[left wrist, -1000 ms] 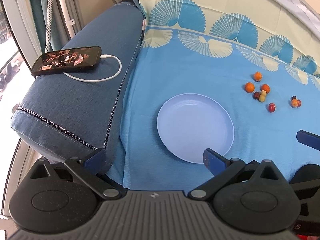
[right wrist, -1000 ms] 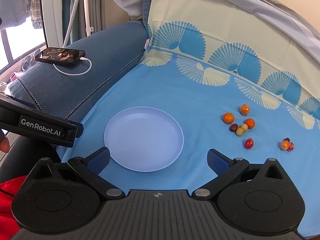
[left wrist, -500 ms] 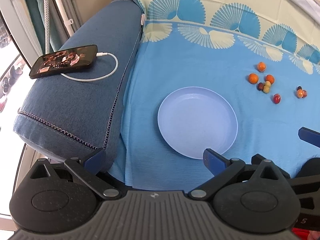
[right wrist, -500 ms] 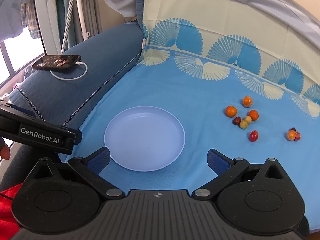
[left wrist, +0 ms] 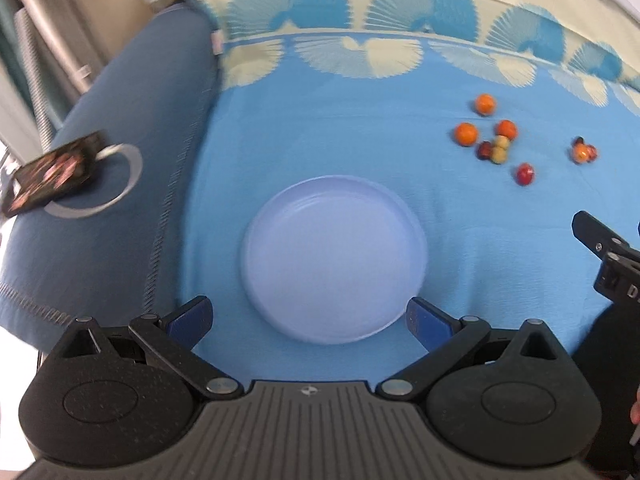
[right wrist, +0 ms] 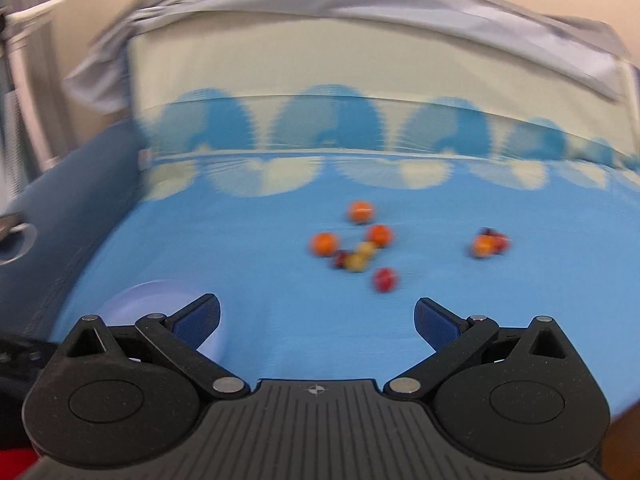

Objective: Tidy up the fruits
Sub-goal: 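Grasp the orange with the left tool while the right tool grasps the red apple, then carry the orange with the left tool while the right tool carries the apple to the plate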

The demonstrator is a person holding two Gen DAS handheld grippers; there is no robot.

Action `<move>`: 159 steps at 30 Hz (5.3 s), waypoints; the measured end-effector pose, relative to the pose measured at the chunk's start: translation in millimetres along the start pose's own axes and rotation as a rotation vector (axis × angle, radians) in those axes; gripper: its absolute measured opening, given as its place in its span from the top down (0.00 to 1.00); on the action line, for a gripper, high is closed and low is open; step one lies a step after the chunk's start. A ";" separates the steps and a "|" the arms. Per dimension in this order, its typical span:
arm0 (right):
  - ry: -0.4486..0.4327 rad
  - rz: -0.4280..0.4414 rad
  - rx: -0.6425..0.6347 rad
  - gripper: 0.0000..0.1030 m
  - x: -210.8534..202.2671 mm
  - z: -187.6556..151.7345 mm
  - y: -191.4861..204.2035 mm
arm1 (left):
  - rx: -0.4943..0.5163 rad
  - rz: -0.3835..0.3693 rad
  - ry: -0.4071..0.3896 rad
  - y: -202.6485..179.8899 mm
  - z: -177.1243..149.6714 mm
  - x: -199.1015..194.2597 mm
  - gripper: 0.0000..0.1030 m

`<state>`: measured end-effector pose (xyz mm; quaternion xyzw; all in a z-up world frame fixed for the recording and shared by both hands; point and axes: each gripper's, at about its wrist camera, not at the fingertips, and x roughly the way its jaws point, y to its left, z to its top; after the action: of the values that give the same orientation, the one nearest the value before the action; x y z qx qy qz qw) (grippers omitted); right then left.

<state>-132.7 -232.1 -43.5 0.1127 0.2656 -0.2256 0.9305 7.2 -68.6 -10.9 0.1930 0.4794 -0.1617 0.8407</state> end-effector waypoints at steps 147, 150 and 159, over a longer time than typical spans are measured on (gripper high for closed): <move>0.090 0.303 -0.405 0.71 -28.9 -19.1 111.1 | -0.239 -0.098 0.011 101.1 -31.9 11.0 0.63; 0.107 0.304 -0.411 0.71 -18.3 -20.4 115.7 | -0.228 -0.105 0.014 96.9 -25.1 19.1 0.63; 0.154 0.315 -0.428 0.71 22.4 -20.9 132.8 | -0.195 -0.117 0.070 83.9 -6.3 58.9 0.63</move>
<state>-61.3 -117.3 -61.1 -0.0300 0.3563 -0.0077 0.9339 69.7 2.6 -50.8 0.0873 0.5322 -0.1562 0.8275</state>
